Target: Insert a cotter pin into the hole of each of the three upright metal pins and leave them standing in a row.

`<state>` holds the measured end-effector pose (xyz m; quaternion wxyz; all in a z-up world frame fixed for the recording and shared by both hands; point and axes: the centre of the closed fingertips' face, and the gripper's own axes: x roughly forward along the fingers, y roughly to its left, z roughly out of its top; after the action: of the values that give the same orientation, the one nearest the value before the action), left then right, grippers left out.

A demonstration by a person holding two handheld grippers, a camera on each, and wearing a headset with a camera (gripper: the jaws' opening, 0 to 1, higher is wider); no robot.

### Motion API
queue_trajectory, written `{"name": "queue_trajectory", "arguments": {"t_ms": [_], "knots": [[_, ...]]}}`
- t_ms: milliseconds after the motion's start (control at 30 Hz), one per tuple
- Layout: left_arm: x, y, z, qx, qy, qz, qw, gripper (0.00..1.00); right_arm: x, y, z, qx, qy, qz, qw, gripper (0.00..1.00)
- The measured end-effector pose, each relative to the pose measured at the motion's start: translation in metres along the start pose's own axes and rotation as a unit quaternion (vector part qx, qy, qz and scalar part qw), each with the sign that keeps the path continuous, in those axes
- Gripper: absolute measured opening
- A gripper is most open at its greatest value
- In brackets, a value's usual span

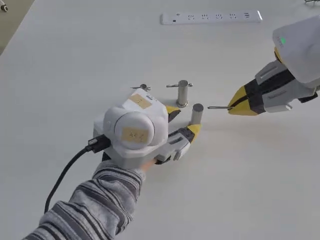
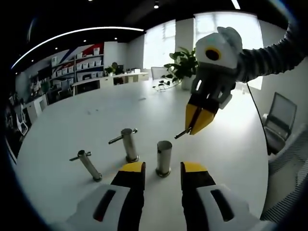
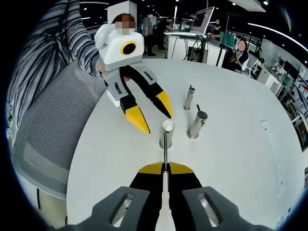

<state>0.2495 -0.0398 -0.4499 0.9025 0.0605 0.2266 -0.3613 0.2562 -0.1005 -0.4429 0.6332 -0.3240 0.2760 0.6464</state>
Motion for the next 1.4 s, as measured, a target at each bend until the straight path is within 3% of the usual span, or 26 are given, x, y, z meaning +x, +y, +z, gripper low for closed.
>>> {"name": "queue_trajectory", "arguments": {"t_ms": [300,500,800,1400], "knots": [[0.018,0.003,-0.006,-0.011,0.011,0.017,0.9997,0.23,0.008,-0.004,-0.004,-0.006,0.006,0.005,1.0000,0.00],[0.026,0.000,-0.007,-0.039,0.010,0.008,0.9991,0.18,0.011,-0.003,-0.002,-0.009,0.004,0.006,0.9999,0.00],[0.029,0.001,-0.007,-0.050,0.013,0.011,0.9986,0.13,0.012,-0.004,-0.003,-0.011,0.005,0.008,0.9999,0.00],[0.031,0.000,-0.009,-0.039,0.016,-0.003,0.9991,0.10,0.012,-0.002,0.003,-0.018,0.003,0.013,0.9997,0.00]]}}
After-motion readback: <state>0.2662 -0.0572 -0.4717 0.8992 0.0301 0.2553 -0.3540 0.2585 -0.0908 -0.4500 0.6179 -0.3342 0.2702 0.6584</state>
